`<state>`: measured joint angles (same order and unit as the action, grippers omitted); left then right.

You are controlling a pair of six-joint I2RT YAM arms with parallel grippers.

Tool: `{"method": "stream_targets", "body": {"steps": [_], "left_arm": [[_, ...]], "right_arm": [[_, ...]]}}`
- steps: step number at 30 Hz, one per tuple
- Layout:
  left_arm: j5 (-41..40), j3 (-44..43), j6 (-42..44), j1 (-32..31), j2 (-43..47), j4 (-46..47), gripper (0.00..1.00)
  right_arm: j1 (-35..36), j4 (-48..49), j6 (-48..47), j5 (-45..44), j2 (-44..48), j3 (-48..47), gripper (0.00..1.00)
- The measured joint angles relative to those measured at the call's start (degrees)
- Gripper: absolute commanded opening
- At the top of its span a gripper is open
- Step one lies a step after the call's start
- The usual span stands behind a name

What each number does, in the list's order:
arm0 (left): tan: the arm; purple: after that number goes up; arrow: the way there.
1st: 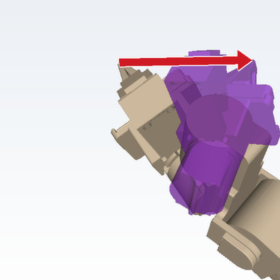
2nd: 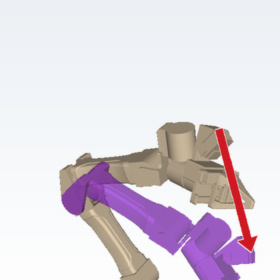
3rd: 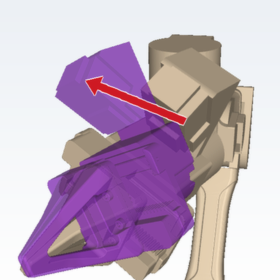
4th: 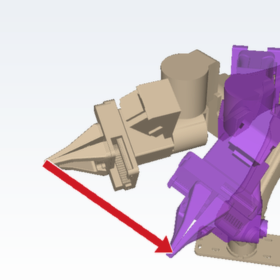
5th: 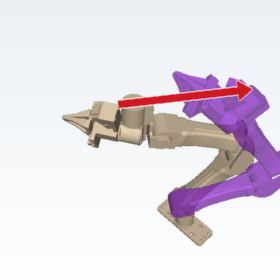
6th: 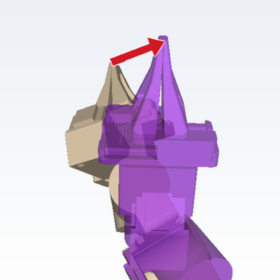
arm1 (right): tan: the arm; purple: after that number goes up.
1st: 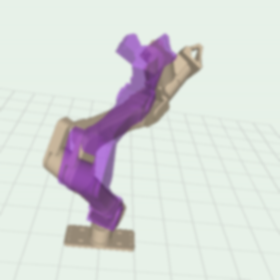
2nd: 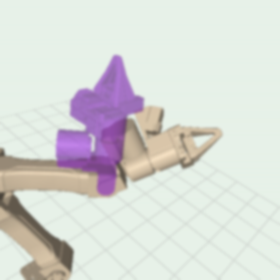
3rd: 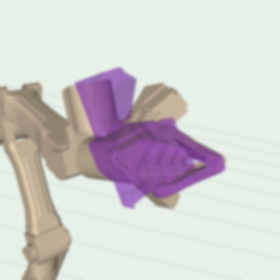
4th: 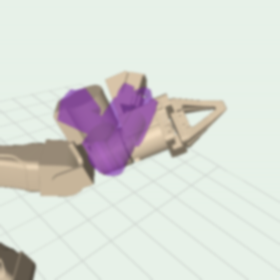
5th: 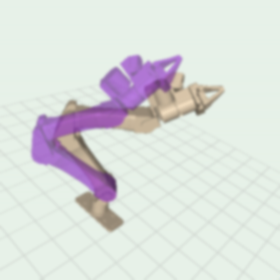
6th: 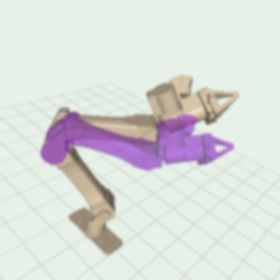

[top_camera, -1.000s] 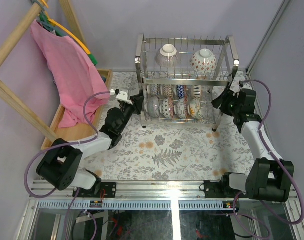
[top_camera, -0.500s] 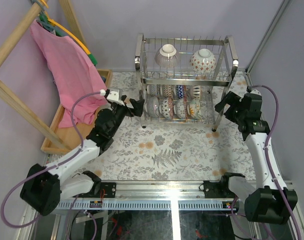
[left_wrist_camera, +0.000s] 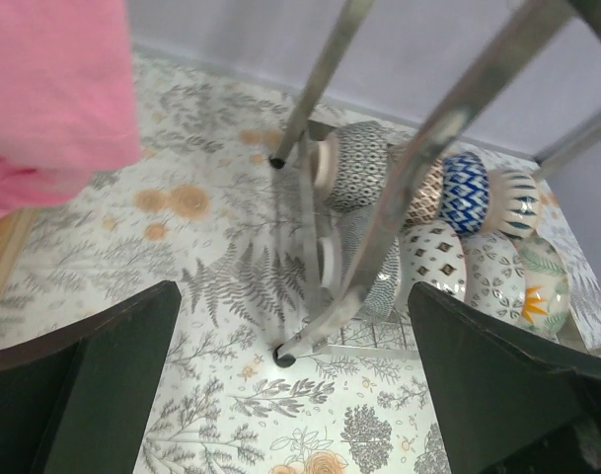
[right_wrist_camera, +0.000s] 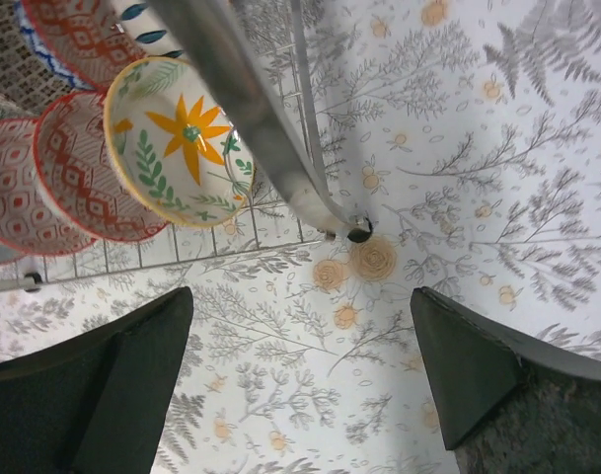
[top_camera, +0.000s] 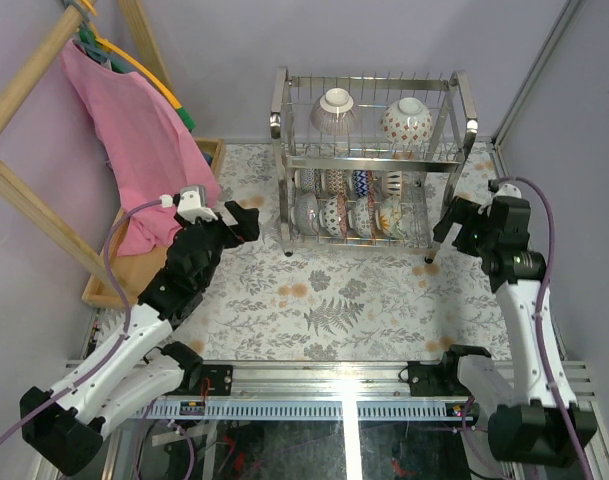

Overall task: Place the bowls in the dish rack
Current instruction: Adjust the dish rack at the center of the board.

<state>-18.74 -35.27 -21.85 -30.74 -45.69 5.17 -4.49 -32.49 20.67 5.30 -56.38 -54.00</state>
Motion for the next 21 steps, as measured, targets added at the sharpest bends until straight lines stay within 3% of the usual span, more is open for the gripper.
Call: {"method": "stream_targets", "body": {"steps": [7,13,21], "left_arm": [[-5.33,-4.39,-4.13,-0.09,-2.03,-9.49,1.0],[-6.51,3.23,-0.66,-0.35,2.93,-6.45,1.0],[-14.91,10.84,2.4,-0.35,5.03,-4.85,1.0]], "right_arm": [[0.0,8.76,-10.19,-0.13,14.78,10.51,0.99],[0.0,13.77,-13.44,-0.11,12.72,14.69,0.99],[0.0,20.83,-16.57,1.36,7.08,24.55,0.99]]}}
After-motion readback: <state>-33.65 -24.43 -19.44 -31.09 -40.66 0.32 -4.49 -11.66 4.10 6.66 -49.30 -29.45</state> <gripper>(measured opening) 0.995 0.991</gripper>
